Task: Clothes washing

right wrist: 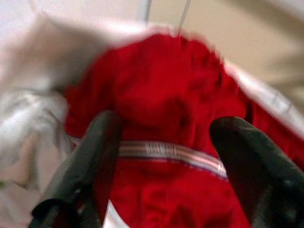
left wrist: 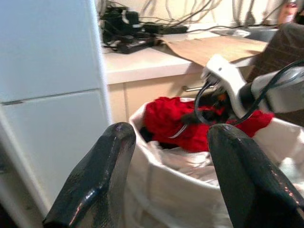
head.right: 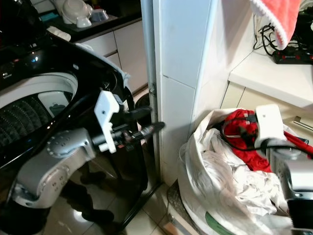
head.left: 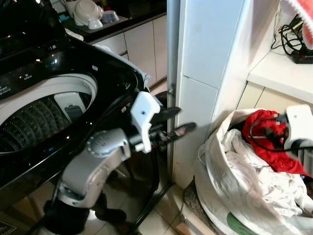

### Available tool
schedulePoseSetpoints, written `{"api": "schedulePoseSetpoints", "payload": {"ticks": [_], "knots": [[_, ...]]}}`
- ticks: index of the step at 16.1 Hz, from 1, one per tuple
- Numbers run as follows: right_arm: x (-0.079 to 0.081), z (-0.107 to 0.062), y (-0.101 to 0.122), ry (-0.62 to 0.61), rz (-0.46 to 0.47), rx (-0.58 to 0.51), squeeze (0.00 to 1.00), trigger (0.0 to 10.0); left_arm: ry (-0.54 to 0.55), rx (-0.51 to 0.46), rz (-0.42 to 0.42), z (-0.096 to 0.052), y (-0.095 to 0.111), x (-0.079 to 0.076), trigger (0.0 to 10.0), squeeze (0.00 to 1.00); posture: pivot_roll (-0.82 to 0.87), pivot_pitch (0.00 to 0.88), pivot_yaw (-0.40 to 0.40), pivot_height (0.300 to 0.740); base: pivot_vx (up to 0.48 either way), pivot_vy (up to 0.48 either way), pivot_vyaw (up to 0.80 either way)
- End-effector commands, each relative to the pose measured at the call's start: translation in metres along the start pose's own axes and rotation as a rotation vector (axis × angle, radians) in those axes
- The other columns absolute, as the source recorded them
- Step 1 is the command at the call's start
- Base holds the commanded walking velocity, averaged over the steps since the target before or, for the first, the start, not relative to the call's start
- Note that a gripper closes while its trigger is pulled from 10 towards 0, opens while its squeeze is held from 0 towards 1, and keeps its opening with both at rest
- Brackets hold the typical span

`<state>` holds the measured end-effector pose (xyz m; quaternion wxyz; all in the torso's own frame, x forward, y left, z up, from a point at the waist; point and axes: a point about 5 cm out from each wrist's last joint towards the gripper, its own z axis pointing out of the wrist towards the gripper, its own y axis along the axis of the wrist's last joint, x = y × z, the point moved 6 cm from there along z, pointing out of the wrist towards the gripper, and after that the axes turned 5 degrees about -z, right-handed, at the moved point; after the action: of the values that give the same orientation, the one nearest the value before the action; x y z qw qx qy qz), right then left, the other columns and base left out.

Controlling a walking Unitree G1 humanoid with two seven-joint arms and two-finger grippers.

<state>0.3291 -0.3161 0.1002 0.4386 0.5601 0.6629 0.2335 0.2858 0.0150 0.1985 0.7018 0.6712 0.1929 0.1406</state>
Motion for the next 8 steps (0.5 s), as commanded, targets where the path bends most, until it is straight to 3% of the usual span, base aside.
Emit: {"api": "schedulePoseSetpoints", "payload": {"ticks": [1,2,4,6,7,8], "knots": [[-0.004,0.004,-0.004,-0.025,-0.028,0.006,1.0,10.0,-0.014,0.007,-0.01,-0.001,-0.001,-0.004,10.0,0.0,-0.1,0.0,0.105,0.74,0.0,0.0,0.0],[-0.006,0.01,-0.007,-0.033,-0.038,-0.009,0.0,10.0,-0.029,0.0,-0.015,0.0,0.0,-0.009,10.0,0.0,-0.1,0.0,0.105,0.74,0.0,0.0,0.0],[0.004,0.019,-0.012,0.021,0.006,-0.048,0.0,10.0,-0.053,0.001,-0.024,0.0,-0.002,-0.015,10.0,0.0,-0.1,0.0,0.107,0.74,0.0,0.0,0.0],[0.006,0.026,-0.023,0.023,-0.007,-0.027,0.0,10.0,-0.059,0.001,-0.027,0.001,-0.002,-0.018,10.0,0.0,-0.09,0.0,0.104,0.74,0.0,0.0,0.0],[0.008,0.029,-0.032,0.028,-0.04,0.005,0.0,7.3,-0.057,0.004,-0.027,0.001,-0.003,-0.019,10.0,0.0,-0.09,0.0,0.099,0.74,0.0,0.0,0.0],[0.01,0.03,-0.041,0.036,-0.055,0.038,0.0,0.0,-0.05,0.007,-0.029,0.0,-0.003,-0.018,10.0,0.0,-0.08,0.0,0.095,0.74,0.0,0.0,0.0]]}}
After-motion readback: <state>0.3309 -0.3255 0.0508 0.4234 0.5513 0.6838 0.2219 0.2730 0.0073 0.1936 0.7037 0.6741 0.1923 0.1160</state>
